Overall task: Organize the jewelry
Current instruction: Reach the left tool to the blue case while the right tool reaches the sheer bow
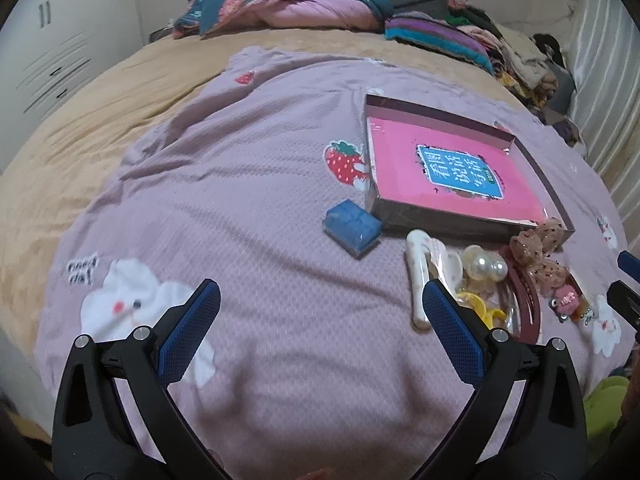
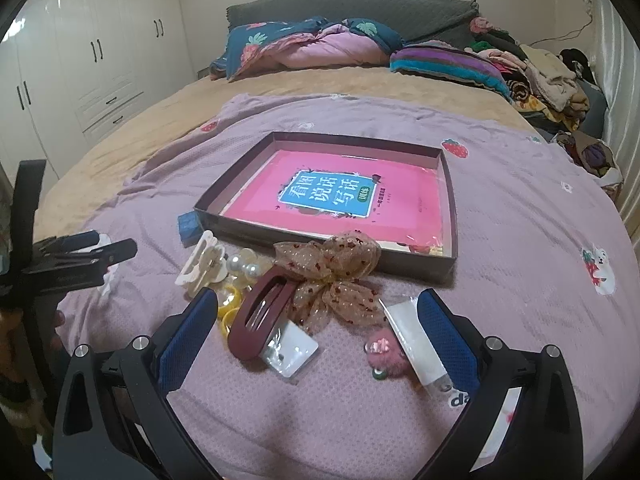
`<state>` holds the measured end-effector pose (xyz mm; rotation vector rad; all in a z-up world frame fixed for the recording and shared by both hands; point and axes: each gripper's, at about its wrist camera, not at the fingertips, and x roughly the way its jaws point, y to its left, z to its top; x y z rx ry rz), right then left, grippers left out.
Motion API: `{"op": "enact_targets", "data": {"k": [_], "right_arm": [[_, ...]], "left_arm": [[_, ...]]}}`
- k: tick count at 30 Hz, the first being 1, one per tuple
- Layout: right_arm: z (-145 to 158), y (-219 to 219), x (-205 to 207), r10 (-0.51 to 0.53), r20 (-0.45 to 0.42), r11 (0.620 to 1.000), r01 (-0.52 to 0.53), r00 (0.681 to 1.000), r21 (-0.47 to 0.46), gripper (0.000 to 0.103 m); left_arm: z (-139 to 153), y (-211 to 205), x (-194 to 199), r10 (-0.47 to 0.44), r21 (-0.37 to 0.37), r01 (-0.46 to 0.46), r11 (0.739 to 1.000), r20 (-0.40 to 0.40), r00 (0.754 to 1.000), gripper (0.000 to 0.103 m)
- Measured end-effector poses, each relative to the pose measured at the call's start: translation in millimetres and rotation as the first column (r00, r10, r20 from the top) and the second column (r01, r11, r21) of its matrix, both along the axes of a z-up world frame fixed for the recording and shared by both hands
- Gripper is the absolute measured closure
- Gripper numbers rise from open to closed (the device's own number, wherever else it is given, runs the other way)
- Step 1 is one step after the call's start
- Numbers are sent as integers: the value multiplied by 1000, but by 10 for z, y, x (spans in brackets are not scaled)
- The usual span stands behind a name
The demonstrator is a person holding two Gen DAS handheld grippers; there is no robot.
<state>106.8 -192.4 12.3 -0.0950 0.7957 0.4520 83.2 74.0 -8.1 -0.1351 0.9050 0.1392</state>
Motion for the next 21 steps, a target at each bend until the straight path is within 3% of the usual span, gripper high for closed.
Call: {"op": "enact_targets", "data": {"k": [11, 17, 21], "right_arm": [[-236, 92, 374, 2, -67, 999, -5, 998, -41, 4], [-370, 193, 569, 5, -103, 999, -9, 995, -39, 5], [-441, 209, 652, 8, -128, 1000, -12, 992, -28, 7]], "left_arm": [[-246, 38, 465, -110, 29, 113, 993, -88, 990, 8], [-359, 171, 586, -164, -9, 164, 986, -83, 983, 8], [-426, 178, 718, -223, 20, 226, 974, -92, 970, 8]]}}
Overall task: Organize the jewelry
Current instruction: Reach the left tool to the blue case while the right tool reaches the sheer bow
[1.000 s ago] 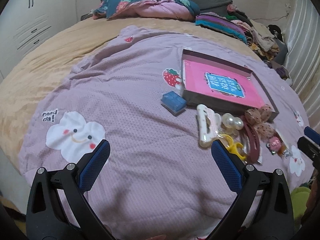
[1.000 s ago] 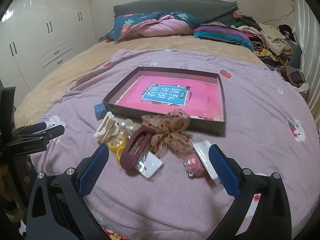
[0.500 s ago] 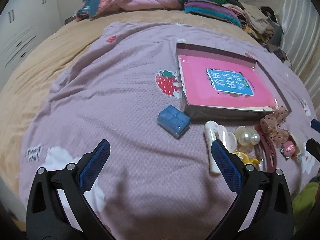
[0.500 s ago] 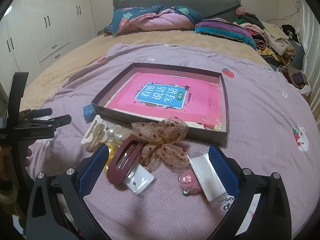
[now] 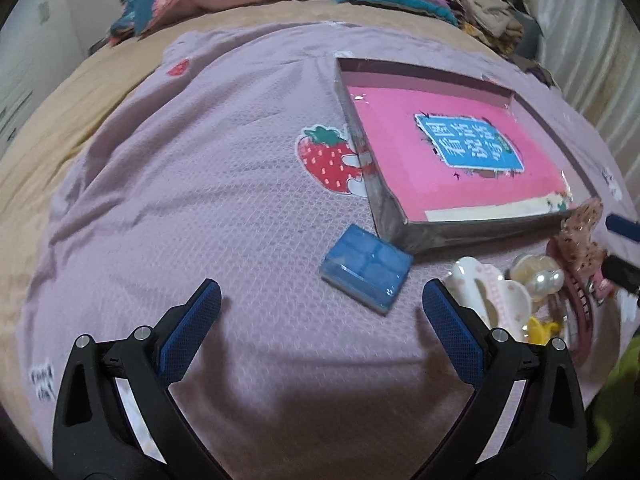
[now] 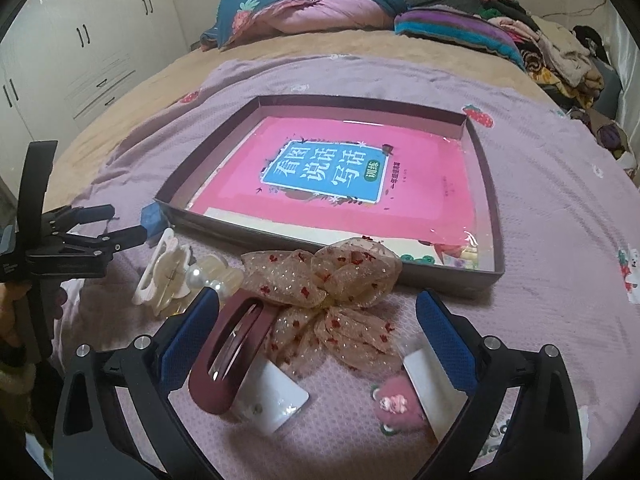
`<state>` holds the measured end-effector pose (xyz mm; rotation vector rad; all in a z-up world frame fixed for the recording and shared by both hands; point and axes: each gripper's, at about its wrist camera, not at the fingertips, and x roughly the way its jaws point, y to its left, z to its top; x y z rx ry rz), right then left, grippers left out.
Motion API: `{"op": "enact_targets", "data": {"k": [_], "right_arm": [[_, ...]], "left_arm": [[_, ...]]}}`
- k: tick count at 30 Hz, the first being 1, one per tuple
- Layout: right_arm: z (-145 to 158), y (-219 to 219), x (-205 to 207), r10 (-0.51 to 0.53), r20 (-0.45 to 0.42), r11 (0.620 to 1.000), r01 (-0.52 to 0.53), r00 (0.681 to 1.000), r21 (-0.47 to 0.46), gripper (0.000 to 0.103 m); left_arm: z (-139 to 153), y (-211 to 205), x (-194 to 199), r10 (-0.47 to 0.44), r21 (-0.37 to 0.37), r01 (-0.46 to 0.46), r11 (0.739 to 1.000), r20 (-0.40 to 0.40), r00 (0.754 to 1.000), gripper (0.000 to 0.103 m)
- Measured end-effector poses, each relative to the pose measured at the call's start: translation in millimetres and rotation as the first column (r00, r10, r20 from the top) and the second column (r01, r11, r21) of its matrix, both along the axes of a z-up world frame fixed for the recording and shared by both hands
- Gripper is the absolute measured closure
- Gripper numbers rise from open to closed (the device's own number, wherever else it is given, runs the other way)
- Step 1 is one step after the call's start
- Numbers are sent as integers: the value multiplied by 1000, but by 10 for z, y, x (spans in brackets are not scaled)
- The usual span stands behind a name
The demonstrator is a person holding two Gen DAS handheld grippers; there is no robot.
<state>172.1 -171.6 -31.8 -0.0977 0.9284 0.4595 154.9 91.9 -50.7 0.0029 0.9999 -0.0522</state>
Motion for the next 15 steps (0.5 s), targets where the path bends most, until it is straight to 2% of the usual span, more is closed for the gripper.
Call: {"op": "enact_targets", "data": {"k": [6, 10, 11, 13, 15], "right_arm": [[-79, 12, 137, -12, -41, 1000, 12, 999, 11, 21], [-140, 19, 206, -16, -66, 1000, 18, 998, 20, 35], [-155, 21, 215, -13, -75, 1000, 15, 997, 25, 37], [-189, 25, 220, -3, -90, 999, 6, 996, 38, 52], [-220, 27, 224, 4, -103, 999, 1, 995, 49, 62]], "left_arm": [[-69, -142, 165, -142, 18, 142, 990, 5, 990, 8], [-114, -149, 259, -154, -6, 154, 988, -10, 988, 10], [-121, -140, 276, -154, -18, 154, 988, -14, 988, 14], [-145, -117, 298, -147, -39, 146, 989, -26, 989, 19], [-148, -125, 298, -151, -49, 150, 988, -27, 988, 24]]}}
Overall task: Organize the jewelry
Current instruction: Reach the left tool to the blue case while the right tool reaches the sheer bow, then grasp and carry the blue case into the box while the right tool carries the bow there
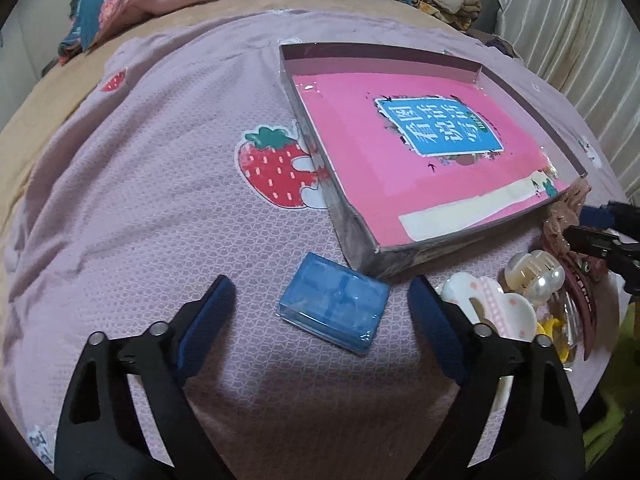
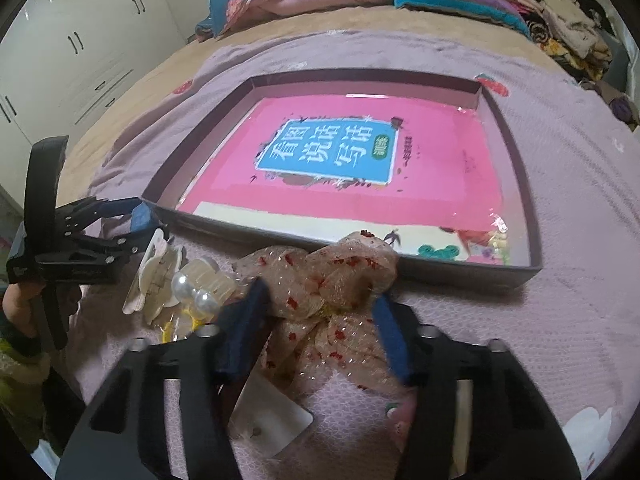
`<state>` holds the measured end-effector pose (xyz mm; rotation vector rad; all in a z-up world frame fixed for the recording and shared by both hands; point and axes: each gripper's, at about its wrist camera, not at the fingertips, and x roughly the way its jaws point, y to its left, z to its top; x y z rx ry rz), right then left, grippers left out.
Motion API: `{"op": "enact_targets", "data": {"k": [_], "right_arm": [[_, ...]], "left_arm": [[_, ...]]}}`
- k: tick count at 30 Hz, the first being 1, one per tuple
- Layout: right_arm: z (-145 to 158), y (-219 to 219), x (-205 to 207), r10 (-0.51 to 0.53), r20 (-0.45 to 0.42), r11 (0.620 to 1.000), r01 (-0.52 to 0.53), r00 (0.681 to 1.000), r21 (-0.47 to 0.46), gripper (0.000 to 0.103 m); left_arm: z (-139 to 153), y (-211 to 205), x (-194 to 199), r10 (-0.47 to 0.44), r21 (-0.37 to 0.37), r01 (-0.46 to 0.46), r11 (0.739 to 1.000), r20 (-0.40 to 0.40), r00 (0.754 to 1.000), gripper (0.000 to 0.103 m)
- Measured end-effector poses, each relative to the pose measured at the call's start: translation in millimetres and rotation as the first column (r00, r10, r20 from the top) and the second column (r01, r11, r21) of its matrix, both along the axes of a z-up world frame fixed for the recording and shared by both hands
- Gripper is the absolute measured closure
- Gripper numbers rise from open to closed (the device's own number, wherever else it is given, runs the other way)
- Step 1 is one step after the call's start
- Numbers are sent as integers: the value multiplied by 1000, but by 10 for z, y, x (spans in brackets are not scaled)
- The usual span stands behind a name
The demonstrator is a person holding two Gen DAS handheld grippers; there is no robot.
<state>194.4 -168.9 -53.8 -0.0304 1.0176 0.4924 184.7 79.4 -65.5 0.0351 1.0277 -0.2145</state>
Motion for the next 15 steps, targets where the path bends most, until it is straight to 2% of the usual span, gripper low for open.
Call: {"op": "enact_targets", "data": {"k": [3, 6, 9, 15], "right_arm": [[-7, -20, -12, 5, -5, 999, -5, 1000, 40, 76], [43, -67, -63, 4, 19, 998, -6, 1000, 67, 84], [140, -124, -115, 3, 51, 996, -8, 999, 92, 96], [302, -246, -219, -12, 84, 992, 1, 996, 127, 101]], "left_arm": [[17, -14, -14, -7, -26, 7, 1000, 5, 1000, 45], [21, -45, -28, -15, -46, 15, 999, 9, 1000, 57], [32, -77, -77, -22, -30, 23, 999, 21, 1000, 58], [127, -90, -225, -12, -27, 14, 1000, 56, 998, 58]]}}
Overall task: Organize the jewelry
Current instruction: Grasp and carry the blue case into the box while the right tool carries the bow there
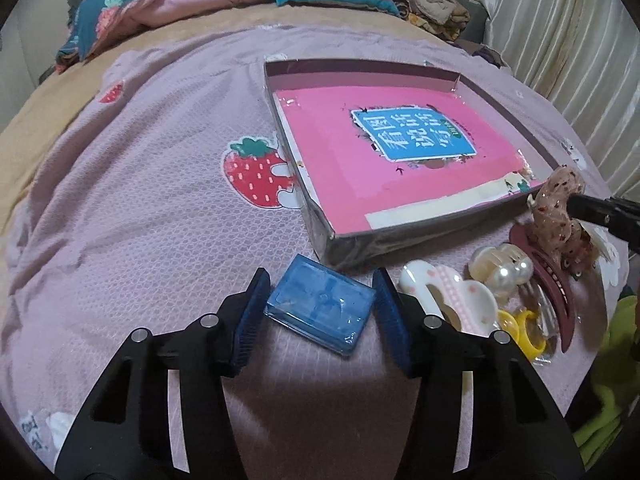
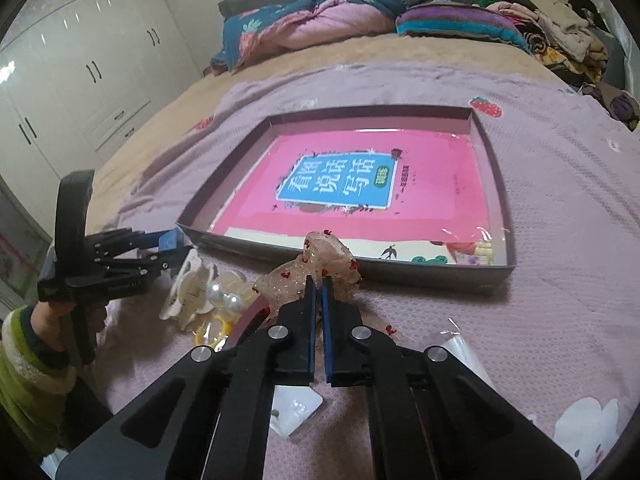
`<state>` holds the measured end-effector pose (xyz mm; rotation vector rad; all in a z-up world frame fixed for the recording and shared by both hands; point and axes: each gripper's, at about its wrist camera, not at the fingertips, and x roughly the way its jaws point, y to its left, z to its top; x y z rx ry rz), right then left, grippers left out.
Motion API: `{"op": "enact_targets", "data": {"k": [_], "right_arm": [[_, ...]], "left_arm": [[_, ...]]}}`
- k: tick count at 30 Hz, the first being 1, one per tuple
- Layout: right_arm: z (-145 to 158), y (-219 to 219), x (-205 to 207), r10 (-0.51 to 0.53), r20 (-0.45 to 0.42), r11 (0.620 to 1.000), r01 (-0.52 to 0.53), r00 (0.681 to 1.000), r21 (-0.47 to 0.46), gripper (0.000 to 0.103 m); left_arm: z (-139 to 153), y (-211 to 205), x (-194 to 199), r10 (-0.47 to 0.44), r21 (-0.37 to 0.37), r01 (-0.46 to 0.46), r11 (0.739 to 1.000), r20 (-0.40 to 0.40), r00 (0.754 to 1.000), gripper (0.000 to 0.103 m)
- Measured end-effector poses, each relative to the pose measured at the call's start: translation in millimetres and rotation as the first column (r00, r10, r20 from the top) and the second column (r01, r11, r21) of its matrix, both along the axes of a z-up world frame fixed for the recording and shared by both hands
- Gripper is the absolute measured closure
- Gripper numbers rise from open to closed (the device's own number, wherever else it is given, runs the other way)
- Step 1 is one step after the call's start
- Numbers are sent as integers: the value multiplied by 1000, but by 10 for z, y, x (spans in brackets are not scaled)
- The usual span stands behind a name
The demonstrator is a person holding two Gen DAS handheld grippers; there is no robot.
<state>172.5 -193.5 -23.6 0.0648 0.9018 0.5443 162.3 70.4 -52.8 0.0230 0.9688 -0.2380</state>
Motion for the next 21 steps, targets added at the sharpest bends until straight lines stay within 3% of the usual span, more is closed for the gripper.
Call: {"op": "enact_targets", "data": {"k": [13, 21], "right_arm": [[385, -140, -249, 9, 94, 995, -19, 996, 102, 102], [671, -233, -248, 4, 156, 988, -29, 988, 154, 102]], "left_arm": [[384, 177, -492, 115, -15, -115, 993, 75, 991, 58], [703, 96, -492, 132, -43, -127, 991, 129, 983, 58]]}}
